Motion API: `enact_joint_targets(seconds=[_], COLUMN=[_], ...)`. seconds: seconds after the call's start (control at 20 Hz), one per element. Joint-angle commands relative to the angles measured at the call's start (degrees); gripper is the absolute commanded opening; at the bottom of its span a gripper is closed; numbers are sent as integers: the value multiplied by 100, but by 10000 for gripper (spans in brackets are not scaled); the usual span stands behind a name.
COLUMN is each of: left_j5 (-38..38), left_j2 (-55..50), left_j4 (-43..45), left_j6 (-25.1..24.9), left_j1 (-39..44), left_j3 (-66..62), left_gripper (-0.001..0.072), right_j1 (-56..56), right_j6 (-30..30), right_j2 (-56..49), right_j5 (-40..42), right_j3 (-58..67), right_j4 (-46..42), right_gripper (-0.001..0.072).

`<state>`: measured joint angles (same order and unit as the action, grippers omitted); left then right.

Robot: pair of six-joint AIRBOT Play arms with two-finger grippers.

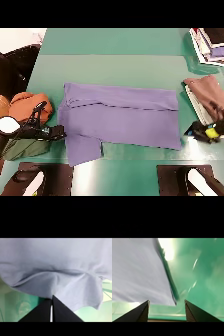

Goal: Fold the shirts.

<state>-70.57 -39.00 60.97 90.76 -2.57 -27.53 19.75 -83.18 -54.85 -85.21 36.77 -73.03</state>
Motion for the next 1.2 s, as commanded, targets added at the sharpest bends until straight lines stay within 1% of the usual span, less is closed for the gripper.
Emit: enact_joint_targets(seconds=[0.0, 0.05, 0.15, 0.2, 0.3, 0.35, 0.4, 0.45, 0.55, 0.65, 0.75, 0.85, 0.95, 1.15], left_j5=[4, -7, 9, 4, -127, -247, -415, -590, -949, -1261, -1746, -1943, -1582, -435], left_j2=[20, 20, 20, 20, 20, 20, 20, 22, 245, 813, 1305, 1429, 1270, 157], left_j4=[-13, -13, -11, -2, 66, 116, 170, 234, 354, 407, 291, 127, 116, 118], left_j6=[-76, -76, -76, -76, -83, -83, -81, -81, -74, 149, 348, 350, 275, -321], left_j1=[-2, -2, -2, -2, -4, -2, -2, -2, -2, -2, -2, -2, -2, -2], left_j3=[-92, -92, -92, -92, -92, -92, -96, -105, -116, -116, -122, -223, -415, -1012], left_gripper=[23, 23, 24, 24, 24, 23, 23, 22, 21, 21, 21, 21, 21, 21], right_j1=[308, 164, -227, -393, -669, -785, -883, -955, -1067, -1167, -1246, -1342, -1456, -1749], right_j6=[118, 116, 116, 114, 114, 116, 116, 120, 120, 122, 120, 120, 118, 116], right_j2=[-61, -155, -365, -439, -549, -542, -481, -369, 4, 496, 1010, 1410, 1421, 439], right_j5=[271, 426, 586, 636, 656, 640, 603, 533, 223, -323, -835, -855, -614, -13], right_j3=[-1147, -1250, -1143, -1056, -846, -758, -684, -603, -470, -363, -212, 68, 459, 1364], right_j4=[262, 323, 302, 297, 275, 260, 227, 221, -103, -619, -997, -1080, -1071, -1056], right_gripper=[478, 440, 436, 423, 288, 196, 78, 14, 15, 15, 15, 14, 14, 14])
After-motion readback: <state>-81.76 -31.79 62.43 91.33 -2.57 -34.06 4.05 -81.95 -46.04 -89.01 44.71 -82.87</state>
